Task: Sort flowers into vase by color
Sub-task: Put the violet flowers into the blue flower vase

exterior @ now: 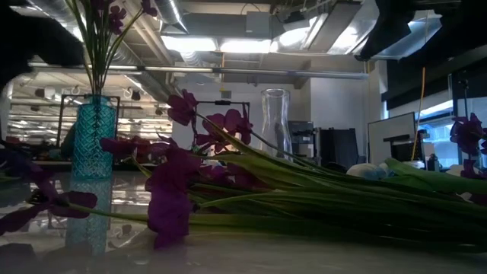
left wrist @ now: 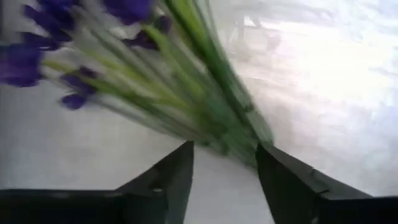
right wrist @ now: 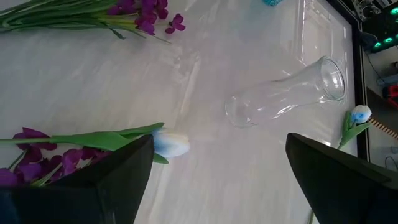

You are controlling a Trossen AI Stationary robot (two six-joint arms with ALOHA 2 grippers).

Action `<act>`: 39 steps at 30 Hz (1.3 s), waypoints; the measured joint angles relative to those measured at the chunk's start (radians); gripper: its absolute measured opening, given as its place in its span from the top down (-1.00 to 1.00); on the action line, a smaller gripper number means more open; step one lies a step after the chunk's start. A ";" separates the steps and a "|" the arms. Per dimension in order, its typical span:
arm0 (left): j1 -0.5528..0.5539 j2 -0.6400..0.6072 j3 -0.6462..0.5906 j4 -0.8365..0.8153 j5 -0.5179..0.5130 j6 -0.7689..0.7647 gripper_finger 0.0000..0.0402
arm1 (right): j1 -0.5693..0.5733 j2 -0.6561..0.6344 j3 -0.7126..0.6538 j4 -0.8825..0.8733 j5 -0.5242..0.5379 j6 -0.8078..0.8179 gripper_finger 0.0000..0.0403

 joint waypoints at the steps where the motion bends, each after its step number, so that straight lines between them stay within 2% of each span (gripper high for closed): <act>1: 0.014 0.017 0.000 0.015 -0.002 0.000 0.07 | 0.000 0.000 0.000 0.000 0.000 0.000 -0.80; 7: 0.097 0.079 0.000 0.079 -0.006 0.021 -0.13 | 0.000 0.000 0.000 0.000 -0.032 0.002 -0.80; 12: 0.117 0.113 0.001 0.147 -0.006 0.083 -0.16 | 0.000 0.000 0.000 -0.006 -0.072 0.012 -0.80; 19: 0.116 0.128 0.026 0.201 -0.047 0.283 0.07 | 0.000 0.000 0.000 -0.011 -0.079 0.012 -0.80; 25: 0.102 0.131 0.112 0.231 -0.149 0.662 0.28 | 0.000 0.000 0.000 -0.026 -0.079 0.026 -0.80; 29: 0.110 0.130 0.145 0.237 -0.192 0.783 0.34 | 0.000 0.000 0.000 -0.026 -0.079 0.027 -0.80; 34: 0.113 0.129 0.157 0.217 -0.190 0.769 0.33 | 0.000 0.000 0.000 -0.026 -0.079 0.026 -0.80; 39: 0.123 0.129 0.157 0.202 -0.184 0.735 0.20 | 0.000 0.000 0.000 -0.026 -0.079 0.026 -0.80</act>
